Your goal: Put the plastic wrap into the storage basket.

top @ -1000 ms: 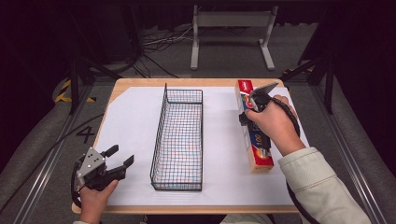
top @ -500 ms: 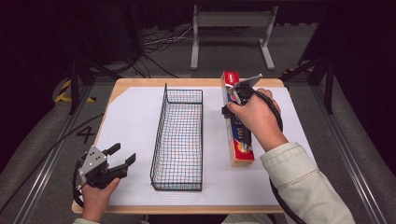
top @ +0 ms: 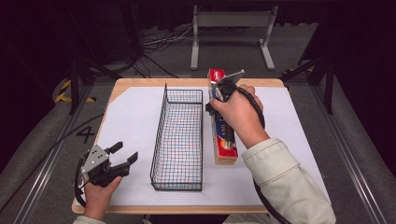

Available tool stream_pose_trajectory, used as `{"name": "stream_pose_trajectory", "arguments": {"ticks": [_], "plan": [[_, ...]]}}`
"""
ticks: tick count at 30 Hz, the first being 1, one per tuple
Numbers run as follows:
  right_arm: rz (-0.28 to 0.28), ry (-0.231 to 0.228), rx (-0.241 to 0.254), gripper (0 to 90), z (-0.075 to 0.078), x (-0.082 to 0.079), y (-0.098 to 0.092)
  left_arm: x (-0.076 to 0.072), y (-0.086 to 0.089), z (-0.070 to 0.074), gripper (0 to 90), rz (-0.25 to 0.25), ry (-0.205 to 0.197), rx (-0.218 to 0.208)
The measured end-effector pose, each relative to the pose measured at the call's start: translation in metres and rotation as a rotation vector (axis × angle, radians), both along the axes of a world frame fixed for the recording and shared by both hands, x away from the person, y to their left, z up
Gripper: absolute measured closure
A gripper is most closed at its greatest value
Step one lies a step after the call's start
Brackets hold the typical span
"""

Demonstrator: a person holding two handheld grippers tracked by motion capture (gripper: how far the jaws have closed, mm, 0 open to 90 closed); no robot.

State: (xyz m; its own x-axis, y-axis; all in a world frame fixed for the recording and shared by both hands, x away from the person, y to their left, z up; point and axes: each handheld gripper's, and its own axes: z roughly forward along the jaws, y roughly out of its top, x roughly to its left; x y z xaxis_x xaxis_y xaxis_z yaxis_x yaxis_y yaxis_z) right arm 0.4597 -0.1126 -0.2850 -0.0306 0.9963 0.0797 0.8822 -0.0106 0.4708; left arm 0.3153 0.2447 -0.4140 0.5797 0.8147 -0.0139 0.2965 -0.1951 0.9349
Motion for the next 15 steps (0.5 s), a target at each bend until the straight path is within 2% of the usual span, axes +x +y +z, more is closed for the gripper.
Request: {"name": "stream_pose_trajectory", "arguments": {"ticks": [6, 15], "plan": [[0.017, 0.005, 0.004, 39.6, 0.000, 0.000, 0.016, 0.000, 0.000, 0.000, 30.9, -0.001, 0.000, -0.002], [0.031, 0.002, 0.067, 39.7, -0.005, -0.001, 0.038, -0.002, 0.002, 0.000, 30.9, 0.007, -0.003, -0.006]]}}
